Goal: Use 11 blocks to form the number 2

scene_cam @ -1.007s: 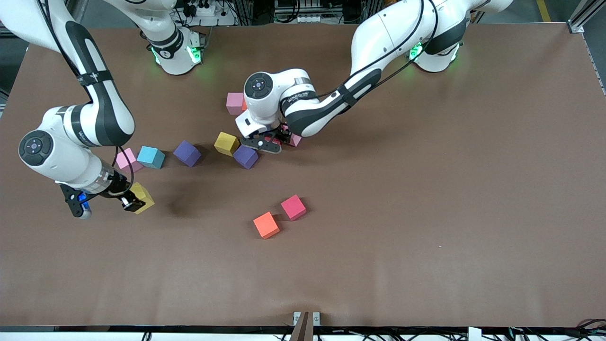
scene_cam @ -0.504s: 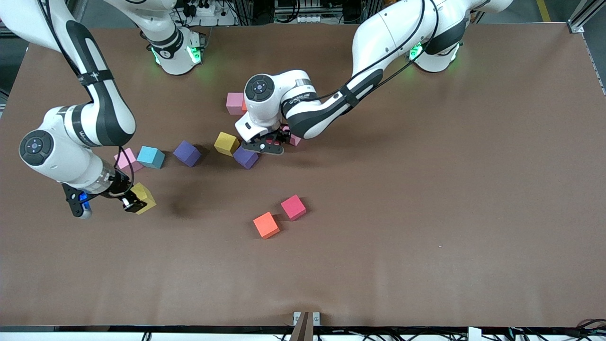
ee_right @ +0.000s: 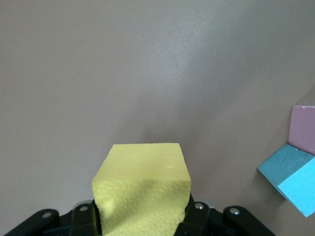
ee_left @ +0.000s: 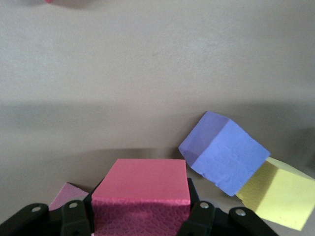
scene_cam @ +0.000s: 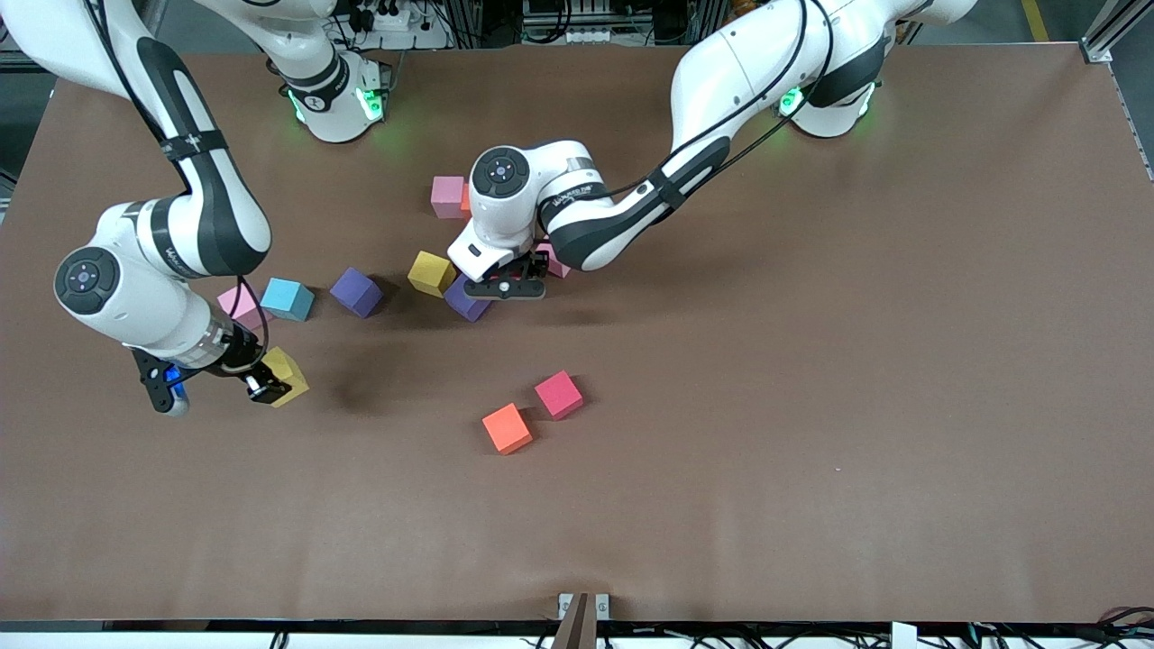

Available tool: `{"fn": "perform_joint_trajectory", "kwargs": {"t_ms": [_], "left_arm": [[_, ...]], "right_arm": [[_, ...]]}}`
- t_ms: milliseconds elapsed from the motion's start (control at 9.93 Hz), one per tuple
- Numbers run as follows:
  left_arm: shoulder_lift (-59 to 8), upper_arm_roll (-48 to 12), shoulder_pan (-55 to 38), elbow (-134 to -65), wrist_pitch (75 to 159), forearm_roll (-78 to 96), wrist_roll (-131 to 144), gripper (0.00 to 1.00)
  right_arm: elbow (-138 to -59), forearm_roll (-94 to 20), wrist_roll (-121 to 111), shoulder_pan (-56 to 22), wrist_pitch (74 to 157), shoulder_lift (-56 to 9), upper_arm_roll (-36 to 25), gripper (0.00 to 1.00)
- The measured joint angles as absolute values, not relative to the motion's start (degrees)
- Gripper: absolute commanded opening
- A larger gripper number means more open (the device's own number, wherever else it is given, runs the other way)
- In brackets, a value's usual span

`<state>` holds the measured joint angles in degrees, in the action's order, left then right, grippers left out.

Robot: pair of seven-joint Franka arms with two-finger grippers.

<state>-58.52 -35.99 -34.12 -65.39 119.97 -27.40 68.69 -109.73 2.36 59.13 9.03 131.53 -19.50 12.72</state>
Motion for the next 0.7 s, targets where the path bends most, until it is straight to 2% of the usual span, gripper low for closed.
{"fn": "perform_joint_trajectory", "kwargs": {"t_ms": [705], "left_arm": [[-61.0, -35.6, -36.2, -65.4, 120.1, -27.4, 70.1, 0.0]], "right_arm": [[-109.7, 2.4, 58.9, 9.0, 131.5, -19.5, 12.7, 0.0]]}}
